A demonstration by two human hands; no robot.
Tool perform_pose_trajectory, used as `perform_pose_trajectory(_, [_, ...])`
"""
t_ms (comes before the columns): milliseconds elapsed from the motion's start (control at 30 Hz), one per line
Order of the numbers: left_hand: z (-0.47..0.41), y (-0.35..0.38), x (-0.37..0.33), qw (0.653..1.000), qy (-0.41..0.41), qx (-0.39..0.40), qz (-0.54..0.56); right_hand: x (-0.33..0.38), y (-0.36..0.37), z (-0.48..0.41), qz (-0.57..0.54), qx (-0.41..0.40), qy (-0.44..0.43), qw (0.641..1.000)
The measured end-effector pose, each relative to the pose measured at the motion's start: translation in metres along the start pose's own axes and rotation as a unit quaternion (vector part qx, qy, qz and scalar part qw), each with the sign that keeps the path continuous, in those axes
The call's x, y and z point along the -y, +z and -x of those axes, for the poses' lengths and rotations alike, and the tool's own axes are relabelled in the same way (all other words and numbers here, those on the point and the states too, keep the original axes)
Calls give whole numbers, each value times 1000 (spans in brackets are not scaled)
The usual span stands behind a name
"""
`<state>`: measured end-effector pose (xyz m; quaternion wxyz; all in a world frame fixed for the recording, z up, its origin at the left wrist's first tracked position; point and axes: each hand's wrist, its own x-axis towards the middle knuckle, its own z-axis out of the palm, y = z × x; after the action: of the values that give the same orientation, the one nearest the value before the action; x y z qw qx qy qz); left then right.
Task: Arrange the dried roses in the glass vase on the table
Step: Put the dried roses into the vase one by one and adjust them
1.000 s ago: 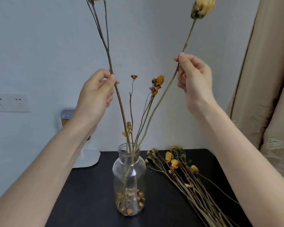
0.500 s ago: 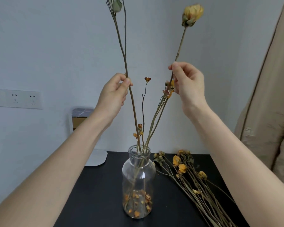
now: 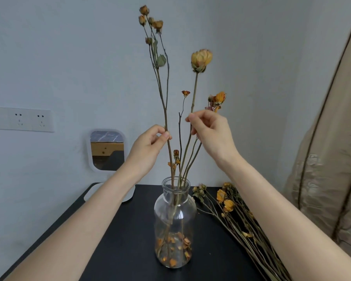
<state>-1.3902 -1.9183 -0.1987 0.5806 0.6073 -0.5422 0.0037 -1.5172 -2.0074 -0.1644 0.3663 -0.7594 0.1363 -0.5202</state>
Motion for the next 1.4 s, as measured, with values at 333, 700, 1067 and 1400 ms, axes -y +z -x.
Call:
perform_pose_trajectory(333, [26,9,33,991,-30,95,-93,-31,13,41,96,100,65,988])
perform_pose_trajectory(700, [46,5,40,989,-15,73,-131,-43,6,55,152,149,28,977])
perform_pose_trajectory(1067, [93,11,52,990,-86,38,-106,-58,-6,64,133,150,51,978])
perform_pose_trajectory(1400, [134,119,45,952,-144,258,-84,-109,-68,90,212,151,157,953])
